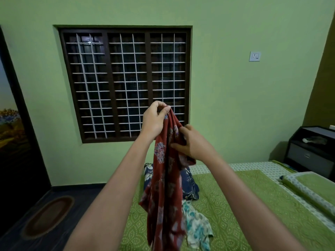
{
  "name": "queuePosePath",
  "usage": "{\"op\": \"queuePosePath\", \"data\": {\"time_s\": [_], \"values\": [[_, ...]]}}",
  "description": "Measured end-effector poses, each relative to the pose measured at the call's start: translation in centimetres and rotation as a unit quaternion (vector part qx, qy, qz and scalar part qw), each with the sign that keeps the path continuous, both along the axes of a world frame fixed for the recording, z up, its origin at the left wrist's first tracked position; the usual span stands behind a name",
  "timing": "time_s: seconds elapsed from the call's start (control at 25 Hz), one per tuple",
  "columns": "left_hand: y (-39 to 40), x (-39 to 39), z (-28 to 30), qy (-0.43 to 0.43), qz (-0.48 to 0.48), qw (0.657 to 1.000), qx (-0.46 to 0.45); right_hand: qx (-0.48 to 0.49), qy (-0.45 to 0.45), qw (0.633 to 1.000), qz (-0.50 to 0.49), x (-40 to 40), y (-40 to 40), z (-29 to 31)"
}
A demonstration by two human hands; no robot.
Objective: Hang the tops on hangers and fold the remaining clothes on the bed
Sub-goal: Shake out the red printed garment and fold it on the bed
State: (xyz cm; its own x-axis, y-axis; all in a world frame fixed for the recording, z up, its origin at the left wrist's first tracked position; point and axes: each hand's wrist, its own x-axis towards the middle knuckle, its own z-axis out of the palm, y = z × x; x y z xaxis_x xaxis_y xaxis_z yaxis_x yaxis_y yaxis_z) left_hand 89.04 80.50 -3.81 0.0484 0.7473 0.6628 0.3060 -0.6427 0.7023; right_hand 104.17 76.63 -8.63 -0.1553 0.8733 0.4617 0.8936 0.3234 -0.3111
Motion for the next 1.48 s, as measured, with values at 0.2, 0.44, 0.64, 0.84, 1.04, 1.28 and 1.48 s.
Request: {"op": "queuePosePath", "data": {"time_s": [0.2, 0.44, 0.64, 0.84, 1.04, 1.28, 1.48], "values": [[0.9, -2.4, -0.3, 0.014, 0.076, 0.997, 0.018, -0.243, -0.085, 0.964, -0.063, 2.2, 1.5, -3.7], [3.1, -5.4, -6.4, 0.084, 0.057, 0.992, -0.076, -0.178, -0.050, 0.977, -0.109, 7.8, 0.7, 0.6], [2.8, -2.7, -8.6, 0.079, 0.051, 0.992, -0.080, -0.237, 0.034, 0.968, -0.078, 9.1, -3.6, -0.6], [2.3, 2.8, -11.6, 0.096, 0.063, 0.982, -0.150, -0.242, -0.068, 0.967, -0.054, 9.5, -10.0, -5.0], [-2.6, 9.8, -13.0, 0.146, -0.014, 0.974, -0.174, -0.176, -0.146, 0.917, -0.326, 15.3, -16.9, -3.6], [-11.1, 17.3, -14.0, 0.126, -0.071, 0.973, -0.179, -0.147, -0.207, 0.903, -0.345, 22.8, -26.5, -2.9], [-18.2, 22.0, -15.7, 0.135, -0.062, 0.971, -0.188, -0.215, -0.065, 0.940, -0.255, 28.7, -33.3, -2.9]]}}
